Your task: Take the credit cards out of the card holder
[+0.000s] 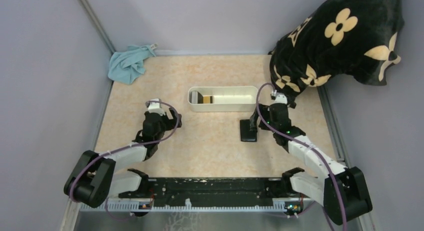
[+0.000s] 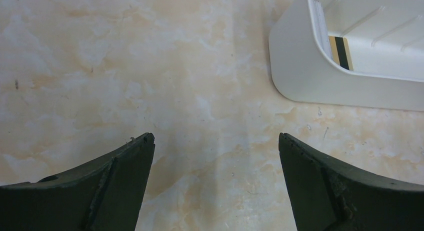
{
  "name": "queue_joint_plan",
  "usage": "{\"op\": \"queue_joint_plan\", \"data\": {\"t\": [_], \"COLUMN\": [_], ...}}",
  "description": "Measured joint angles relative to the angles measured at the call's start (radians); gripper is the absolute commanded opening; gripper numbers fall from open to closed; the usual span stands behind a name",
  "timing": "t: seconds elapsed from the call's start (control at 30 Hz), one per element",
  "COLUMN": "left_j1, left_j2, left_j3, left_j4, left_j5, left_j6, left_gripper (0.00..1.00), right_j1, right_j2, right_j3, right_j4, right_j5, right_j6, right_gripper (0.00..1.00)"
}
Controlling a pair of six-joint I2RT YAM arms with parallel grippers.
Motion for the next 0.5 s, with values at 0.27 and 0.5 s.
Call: {"op": "queue_joint_plan", "data": {"t": [0.27, 0.5], "left_j1": [0.000, -0.023], "left_j2": [-0.006, -0.021], "left_j3": [-0.058, -0.066], "left_j4": [0.089, 0.071], "left_j5": [0.048, 0.092], "left_j6": [-0.047, -0.100], "left_gripper": [0.99, 0.99], "right_j1": [0.155, 0.208], "right_j2": [0.198, 0.169], "right_j3": [0.009, -0.021], "right_j4": [-0.008, -0.014], "right_j5": [0.124, 0.221], "right_j6": [0.063, 0.148], "right_gripper": [0.75, 0.63]}}
